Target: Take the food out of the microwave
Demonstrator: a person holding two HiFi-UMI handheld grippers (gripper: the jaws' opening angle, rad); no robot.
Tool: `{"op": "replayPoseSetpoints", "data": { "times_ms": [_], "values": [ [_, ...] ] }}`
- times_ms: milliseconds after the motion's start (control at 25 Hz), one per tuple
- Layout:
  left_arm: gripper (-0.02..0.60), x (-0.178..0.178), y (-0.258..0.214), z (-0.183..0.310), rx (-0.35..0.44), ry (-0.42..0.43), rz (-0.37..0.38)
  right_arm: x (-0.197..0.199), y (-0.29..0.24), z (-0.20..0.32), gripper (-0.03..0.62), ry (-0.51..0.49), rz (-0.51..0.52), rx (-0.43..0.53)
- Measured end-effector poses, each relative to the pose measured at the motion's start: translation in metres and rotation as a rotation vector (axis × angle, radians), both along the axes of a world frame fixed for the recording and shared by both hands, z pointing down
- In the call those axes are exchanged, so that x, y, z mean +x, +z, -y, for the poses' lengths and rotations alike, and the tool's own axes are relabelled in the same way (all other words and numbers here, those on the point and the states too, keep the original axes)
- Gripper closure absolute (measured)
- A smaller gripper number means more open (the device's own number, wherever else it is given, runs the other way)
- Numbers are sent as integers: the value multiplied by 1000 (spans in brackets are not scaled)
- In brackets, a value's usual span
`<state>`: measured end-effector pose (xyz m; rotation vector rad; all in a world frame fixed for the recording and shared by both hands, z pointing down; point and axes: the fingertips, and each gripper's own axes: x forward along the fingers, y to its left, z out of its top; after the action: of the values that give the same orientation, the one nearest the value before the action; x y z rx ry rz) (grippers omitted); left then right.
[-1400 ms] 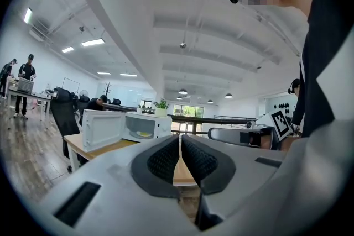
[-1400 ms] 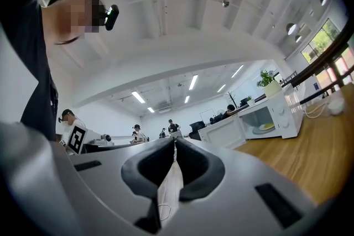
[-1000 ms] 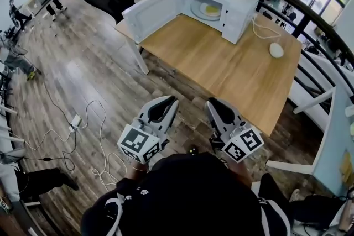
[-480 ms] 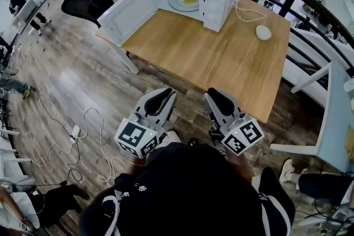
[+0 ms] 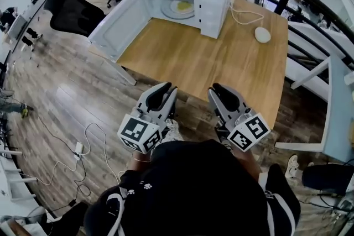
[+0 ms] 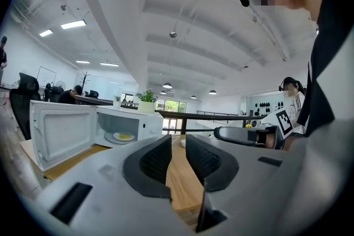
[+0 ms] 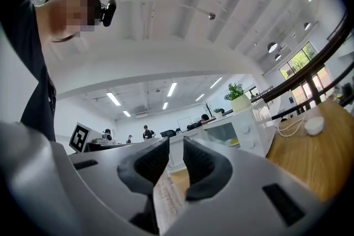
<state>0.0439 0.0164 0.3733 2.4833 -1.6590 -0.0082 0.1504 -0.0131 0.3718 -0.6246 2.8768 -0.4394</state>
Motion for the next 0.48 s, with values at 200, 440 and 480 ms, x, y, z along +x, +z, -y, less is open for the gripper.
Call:
{"op": "replayPoseSetpoints", "data": {
  "times_ms": [200,440,480],
  "values": [
    [518,-45,-3,56,23,51,-10,-31,-5,46,520,99,-7,18],
    [506,-93,5,128,-10,133,-21,-71,-6,97,503,203,-28,5],
    [505,-99,5,139,-11,147,-20,-76,-7,106,503,220,-29,3]
  ]
}}
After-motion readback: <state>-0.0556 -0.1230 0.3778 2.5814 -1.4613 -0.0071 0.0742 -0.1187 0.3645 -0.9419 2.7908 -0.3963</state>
